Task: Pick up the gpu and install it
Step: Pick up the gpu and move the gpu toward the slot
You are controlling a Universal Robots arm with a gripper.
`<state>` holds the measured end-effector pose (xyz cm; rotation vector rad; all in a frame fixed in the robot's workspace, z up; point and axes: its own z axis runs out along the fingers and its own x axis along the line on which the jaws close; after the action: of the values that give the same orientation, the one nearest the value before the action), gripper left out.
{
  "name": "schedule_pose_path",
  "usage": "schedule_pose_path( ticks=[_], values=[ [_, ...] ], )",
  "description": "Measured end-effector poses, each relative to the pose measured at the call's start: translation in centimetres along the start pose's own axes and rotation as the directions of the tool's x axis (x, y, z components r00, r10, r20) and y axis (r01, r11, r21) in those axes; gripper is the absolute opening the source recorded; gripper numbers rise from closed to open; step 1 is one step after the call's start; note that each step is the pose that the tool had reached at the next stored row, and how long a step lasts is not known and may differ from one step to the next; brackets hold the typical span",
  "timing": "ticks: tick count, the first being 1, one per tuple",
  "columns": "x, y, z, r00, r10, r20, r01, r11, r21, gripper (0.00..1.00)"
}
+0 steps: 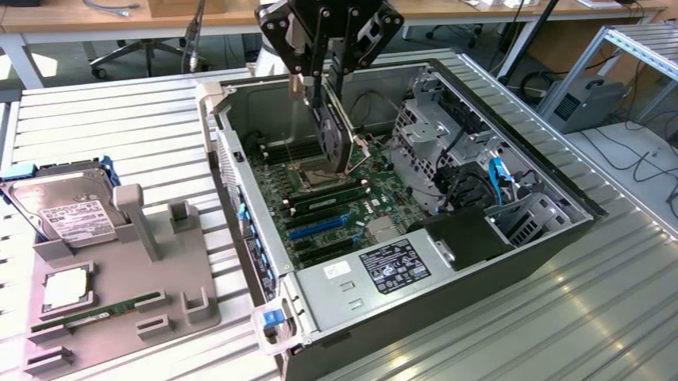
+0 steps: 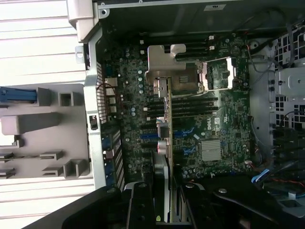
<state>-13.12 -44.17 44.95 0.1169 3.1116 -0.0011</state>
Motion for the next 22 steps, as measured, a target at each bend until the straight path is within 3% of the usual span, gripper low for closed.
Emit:
schedule_pose_path(
  ticks=[22],
  values=[
    [-2.1, 0.15, 0.07, 1.0, 0.0, 0.0001, 0.0, 1.0, -0.0001, 0.27]
  ],
)
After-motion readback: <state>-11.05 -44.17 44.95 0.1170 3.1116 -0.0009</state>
